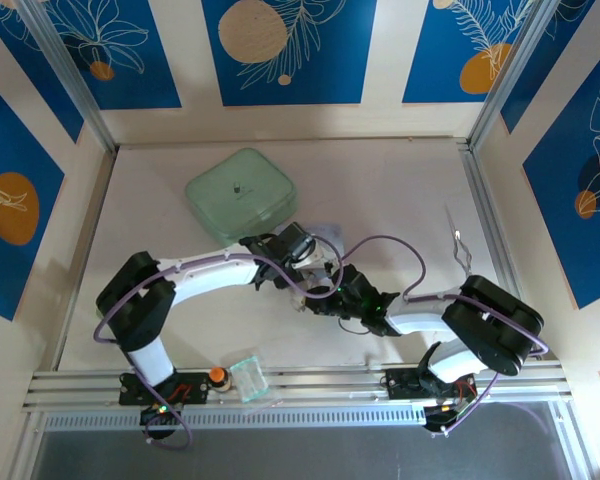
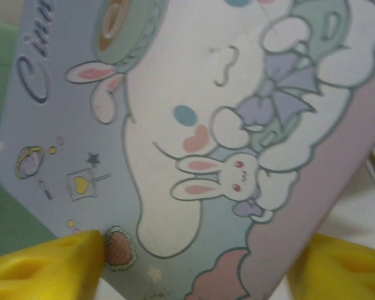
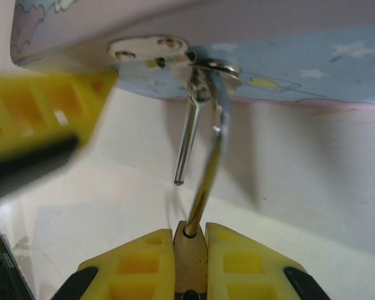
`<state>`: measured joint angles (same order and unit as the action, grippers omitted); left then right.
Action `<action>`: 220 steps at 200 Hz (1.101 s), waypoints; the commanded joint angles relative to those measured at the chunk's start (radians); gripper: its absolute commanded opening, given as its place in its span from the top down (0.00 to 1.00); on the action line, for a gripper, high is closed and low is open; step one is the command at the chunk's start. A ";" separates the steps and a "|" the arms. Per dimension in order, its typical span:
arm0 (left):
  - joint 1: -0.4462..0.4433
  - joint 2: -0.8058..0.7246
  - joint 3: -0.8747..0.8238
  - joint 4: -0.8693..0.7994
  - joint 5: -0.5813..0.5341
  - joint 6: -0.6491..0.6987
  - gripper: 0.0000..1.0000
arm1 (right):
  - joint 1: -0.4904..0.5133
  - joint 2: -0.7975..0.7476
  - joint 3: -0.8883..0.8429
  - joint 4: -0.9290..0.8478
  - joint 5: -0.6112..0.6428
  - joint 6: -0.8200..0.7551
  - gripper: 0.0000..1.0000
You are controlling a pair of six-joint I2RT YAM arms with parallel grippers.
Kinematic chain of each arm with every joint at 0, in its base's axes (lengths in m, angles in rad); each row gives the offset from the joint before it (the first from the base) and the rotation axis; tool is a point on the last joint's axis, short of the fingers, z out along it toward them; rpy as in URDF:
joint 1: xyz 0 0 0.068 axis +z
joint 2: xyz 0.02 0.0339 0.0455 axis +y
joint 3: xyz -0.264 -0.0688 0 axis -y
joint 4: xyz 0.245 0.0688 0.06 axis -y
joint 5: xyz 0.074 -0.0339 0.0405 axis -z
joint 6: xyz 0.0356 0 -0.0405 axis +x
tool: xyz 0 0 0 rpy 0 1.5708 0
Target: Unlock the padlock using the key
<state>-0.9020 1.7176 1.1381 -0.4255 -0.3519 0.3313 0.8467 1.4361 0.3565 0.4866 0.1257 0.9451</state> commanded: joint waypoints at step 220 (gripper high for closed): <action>-0.137 0.160 -0.036 -0.132 -0.014 -0.213 0.52 | -0.202 -0.023 -0.151 0.253 -0.013 0.181 1.00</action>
<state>-1.0386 1.7889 1.1812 -0.4011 -0.4789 0.1360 0.6731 1.4109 0.2005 0.6991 0.0776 1.1007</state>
